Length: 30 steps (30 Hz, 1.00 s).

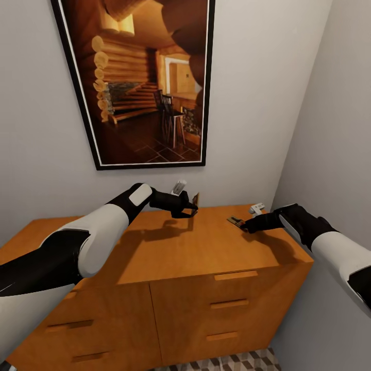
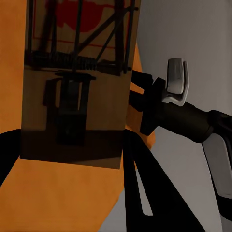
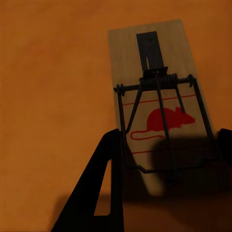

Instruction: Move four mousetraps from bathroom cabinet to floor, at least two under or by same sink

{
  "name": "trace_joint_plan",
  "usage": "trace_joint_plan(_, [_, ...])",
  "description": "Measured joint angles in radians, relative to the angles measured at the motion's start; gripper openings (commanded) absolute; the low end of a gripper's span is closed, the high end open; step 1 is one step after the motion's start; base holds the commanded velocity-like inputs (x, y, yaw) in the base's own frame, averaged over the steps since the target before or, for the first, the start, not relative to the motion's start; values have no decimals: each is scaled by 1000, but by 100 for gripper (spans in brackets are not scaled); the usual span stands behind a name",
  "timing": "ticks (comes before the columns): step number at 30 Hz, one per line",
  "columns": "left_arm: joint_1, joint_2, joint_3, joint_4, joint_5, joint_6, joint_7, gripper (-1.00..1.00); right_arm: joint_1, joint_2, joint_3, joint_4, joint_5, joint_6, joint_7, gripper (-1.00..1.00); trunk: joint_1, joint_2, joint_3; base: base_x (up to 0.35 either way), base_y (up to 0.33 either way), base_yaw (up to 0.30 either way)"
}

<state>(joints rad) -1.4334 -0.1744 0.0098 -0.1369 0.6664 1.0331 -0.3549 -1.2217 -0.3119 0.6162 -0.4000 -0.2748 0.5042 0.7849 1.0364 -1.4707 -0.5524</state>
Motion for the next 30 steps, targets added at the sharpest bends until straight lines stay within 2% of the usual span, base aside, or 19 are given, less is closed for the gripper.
trace_joint_plan(14, [0, 0, 1, 0, 1, 0, 0, -100, 38, 0, -4, -3, -8, -1, -1, -100, -54, 98, 44, 0, 0, 0])
trace_joint_plan(20, [0, 0, 1, 0, 1, 0, -1, -100, 40, 0, 6, 1, 8, 0, 0, -100, -76, 140, 62, 0, 0, 0])
trace_joint_plan(30, [0, 0, 1, 1, 1, 0, -2, -100, 40, 0, 4, 0, 7, 1, 0, -100, -115, 210, 94, 0, 0, 0])
